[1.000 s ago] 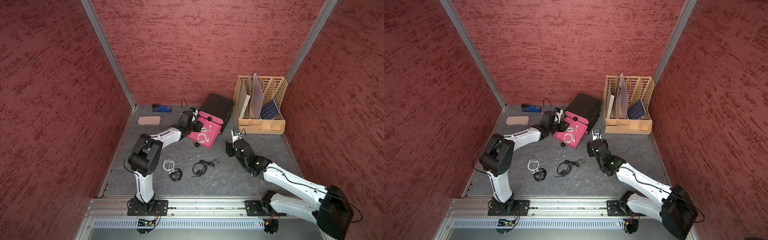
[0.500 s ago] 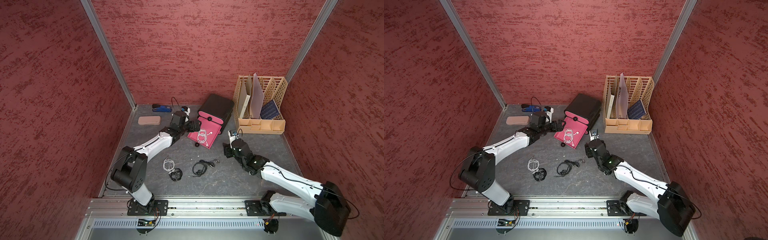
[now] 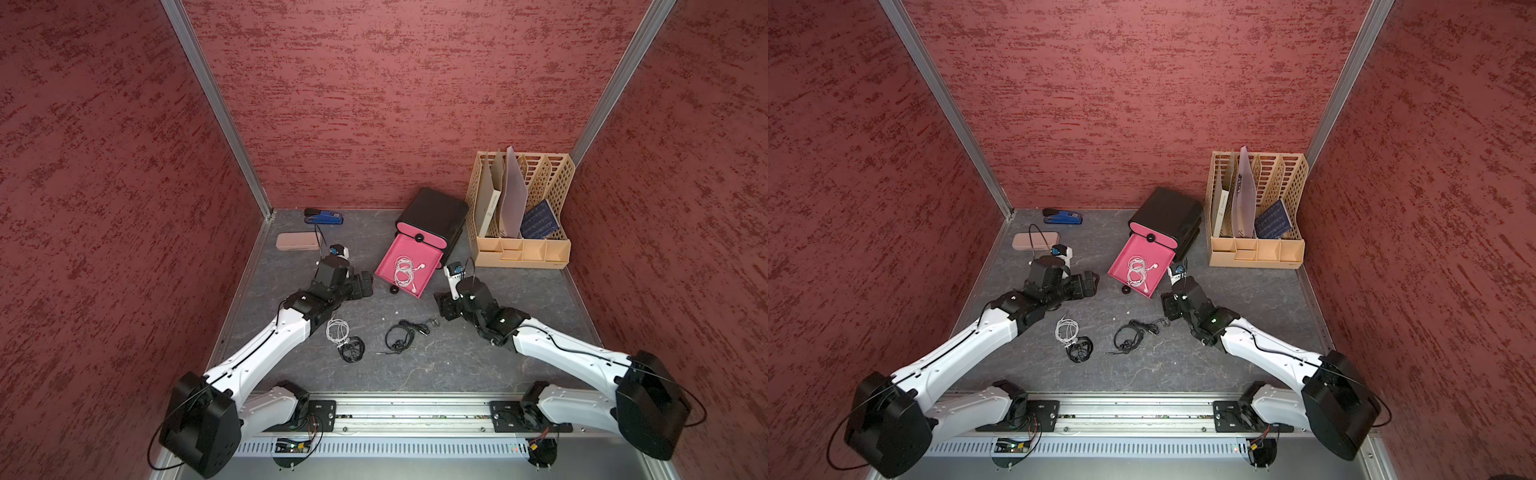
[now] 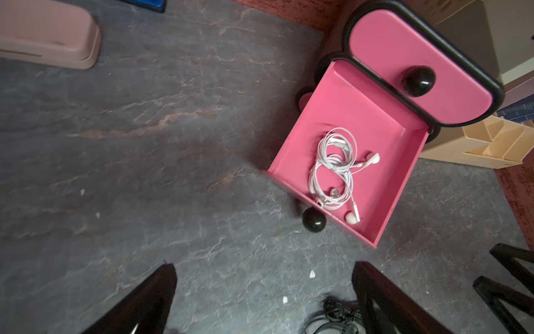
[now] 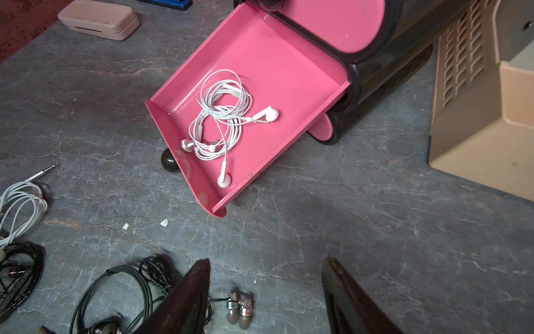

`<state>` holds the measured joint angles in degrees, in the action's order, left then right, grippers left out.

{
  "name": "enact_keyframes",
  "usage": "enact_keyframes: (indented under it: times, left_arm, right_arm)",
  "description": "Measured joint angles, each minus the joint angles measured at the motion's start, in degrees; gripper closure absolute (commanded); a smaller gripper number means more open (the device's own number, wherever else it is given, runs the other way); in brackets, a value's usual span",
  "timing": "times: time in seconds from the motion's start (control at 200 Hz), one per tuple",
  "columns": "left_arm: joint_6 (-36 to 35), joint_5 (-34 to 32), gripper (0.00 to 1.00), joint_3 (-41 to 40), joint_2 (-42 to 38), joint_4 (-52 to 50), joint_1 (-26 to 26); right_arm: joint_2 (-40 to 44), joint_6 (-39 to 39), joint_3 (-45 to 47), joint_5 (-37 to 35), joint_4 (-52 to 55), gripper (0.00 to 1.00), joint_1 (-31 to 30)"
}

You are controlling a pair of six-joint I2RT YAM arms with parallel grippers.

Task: Place the wired earphones into the drawer by color
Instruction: Place the wired earphones in the drawer.

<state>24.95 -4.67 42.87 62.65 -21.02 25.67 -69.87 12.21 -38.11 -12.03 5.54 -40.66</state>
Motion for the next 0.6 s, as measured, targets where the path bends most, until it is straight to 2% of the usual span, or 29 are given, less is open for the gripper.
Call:
enact_keyframes:
  times: [0.17, 0.376, 0.601]
  left_arm:
    - [3.0, -1.3, 0.00, -3.8, -5.4, -6.7, 0.0]
    - [5.0, -1.0, 0.00, -7.0, -7.3, -11.6, 0.0]
    - [5.2, 1.7, 0.08, -9.2, -5.9, -11.8, 0.0]
  right_arm:
    - [-1.1, 0.5, -0.9, 0.6, 0.0, 0.34, 0.0]
    - [-1.8, 0.8, -1.3, 0.9, 0.0, 0.34, 0.0]
    - [-2.4, 0.9, -1.3, 0.9, 0.0, 0.34, 0.0]
